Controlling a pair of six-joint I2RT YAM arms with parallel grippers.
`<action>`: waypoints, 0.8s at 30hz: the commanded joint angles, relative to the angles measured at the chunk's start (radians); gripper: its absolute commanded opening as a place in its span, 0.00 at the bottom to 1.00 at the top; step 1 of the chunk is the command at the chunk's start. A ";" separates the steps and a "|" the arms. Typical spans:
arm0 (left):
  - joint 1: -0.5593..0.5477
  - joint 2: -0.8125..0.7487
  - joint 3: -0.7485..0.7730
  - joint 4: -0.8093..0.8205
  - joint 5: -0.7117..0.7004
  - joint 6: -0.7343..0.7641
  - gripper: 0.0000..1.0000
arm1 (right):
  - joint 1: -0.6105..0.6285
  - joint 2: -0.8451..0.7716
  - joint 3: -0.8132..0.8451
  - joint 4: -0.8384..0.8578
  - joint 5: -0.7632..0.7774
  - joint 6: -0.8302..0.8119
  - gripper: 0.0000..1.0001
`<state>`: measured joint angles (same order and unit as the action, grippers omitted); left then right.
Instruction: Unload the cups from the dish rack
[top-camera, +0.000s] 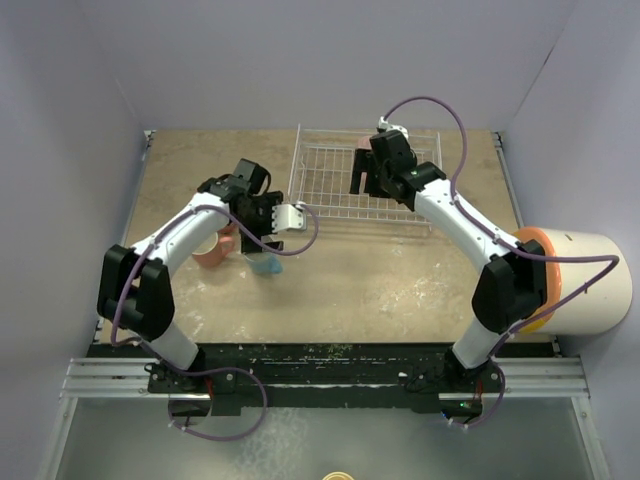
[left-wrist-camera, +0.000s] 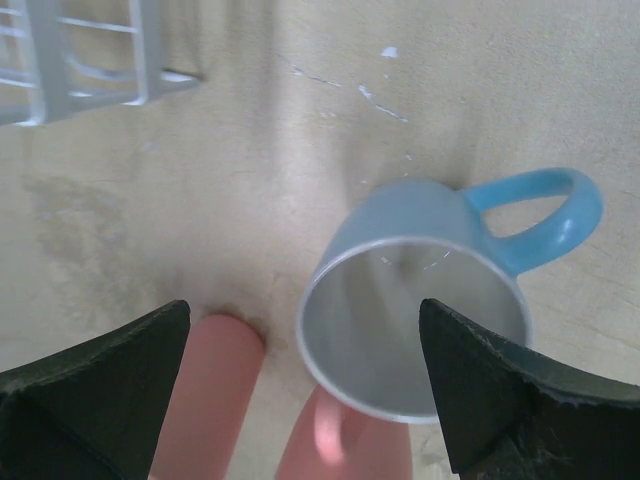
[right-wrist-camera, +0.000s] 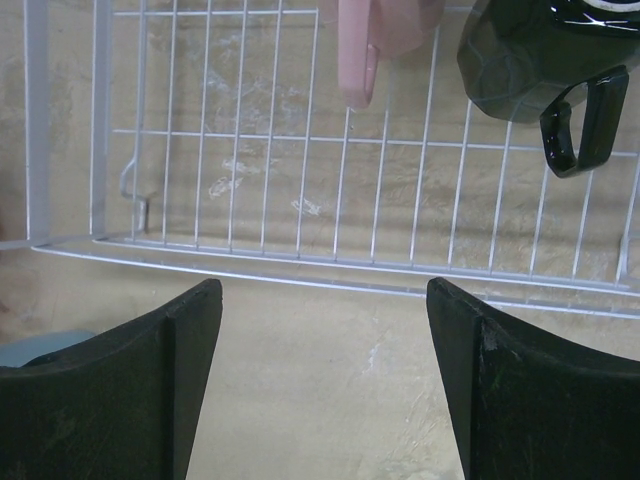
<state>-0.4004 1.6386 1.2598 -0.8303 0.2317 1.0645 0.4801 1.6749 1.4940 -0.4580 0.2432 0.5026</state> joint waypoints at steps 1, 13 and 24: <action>0.003 -0.103 0.111 -0.073 0.033 -0.024 0.99 | -0.014 0.014 0.047 0.022 0.007 -0.021 0.85; 0.003 -0.239 0.276 -0.175 0.027 -0.114 0.99 | -0.021 0.054 0.071 0.019 0.015 -0.030 0.86; 0.070 -0.321 0.333 -0.042 -0.016 -0.282 1.00 | -0.025 0.144 0.157 -0.014 0.070 -0.059 0.87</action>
<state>-0.3851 1.3632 1.5414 -0.9489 0.2161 0.8619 0.4625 1.7878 1.5879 -0.4629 0.2630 0.4717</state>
